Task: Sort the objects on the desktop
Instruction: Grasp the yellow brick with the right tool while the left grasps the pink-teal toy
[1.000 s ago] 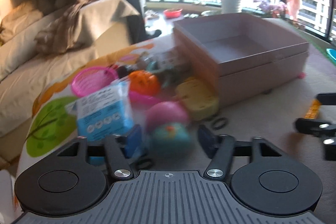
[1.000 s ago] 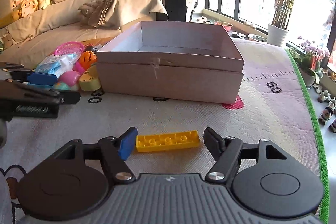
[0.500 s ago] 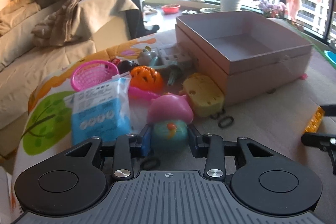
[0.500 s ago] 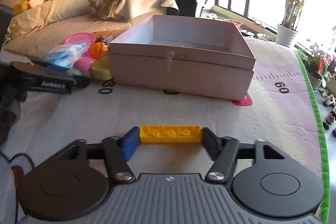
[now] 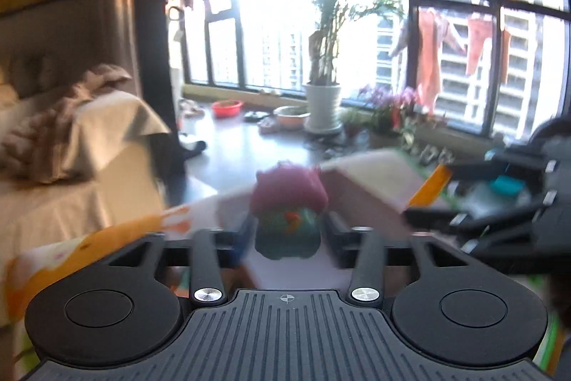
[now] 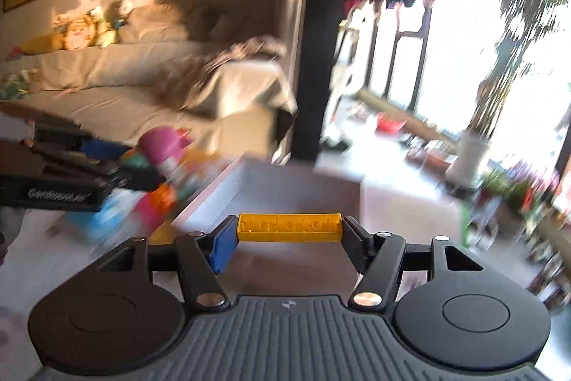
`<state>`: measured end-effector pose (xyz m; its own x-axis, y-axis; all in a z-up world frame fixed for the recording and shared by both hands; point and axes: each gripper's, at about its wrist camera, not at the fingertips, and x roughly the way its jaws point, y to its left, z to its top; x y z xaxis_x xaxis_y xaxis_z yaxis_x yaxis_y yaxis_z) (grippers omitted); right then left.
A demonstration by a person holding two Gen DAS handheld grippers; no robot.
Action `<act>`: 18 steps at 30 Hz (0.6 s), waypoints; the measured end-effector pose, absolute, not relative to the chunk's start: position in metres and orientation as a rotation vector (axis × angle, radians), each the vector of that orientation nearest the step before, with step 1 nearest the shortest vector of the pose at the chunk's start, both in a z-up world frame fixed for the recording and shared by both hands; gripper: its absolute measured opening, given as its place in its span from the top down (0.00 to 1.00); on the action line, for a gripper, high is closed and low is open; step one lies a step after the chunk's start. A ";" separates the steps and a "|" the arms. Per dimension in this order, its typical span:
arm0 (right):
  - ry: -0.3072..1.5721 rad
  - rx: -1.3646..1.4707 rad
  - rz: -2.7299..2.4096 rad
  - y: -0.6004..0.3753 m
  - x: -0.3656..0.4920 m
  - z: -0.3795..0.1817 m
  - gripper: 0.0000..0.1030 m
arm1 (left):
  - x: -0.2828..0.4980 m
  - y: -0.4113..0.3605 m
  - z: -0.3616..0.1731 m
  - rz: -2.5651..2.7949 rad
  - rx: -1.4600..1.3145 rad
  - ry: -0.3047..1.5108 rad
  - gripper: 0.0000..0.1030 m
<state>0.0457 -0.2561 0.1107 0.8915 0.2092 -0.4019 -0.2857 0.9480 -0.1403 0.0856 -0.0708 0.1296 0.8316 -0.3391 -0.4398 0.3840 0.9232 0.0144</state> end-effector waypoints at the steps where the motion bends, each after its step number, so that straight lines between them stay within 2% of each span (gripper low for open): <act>1: 0.393 -0.194 0.252 -0.255 0.059 0.110 0.31 | 0.100 -0.070 0.130 -0.365 0.081 0.458 0.29; 3: 0.433 -0.166 0.219 -0.254 0.085 0.104 0.24 | 0.114 -0.063 0.126 -0.328 0.062 0.485 0.27; 6: 0.460 -0.171 0.227 -0.256 0.091 0.090 0.24 | 0.107 -0.042 0.102 -0.354 0.076 0.523 0.21; 10: 0.464 -0.186 0.190 -0.260 0.090 0.074 0.25 | 0.090 -0.032 0.052 -0.434 0.142 0.621 0.22; 14: 0.501 -0.087 0.126 -0.281 0.111 0.069 0.24 | 0.092 -0.043 0.020 -0.468 0.221 0.643 0.19; 18: 0.606 0.051 0.118 -0.300 0.135 0.057 0.24 | 0.110 -0.048 0.015 -0.495 0.224 0.605 0.07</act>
<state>0.1352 -0.3001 0.0566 0.8155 0.1261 -0.5648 -0.0959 0.9919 0.0830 0.1099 -0.0484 0.0155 0.7110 -0.3778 -0.5931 0.5059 0.8606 0.0583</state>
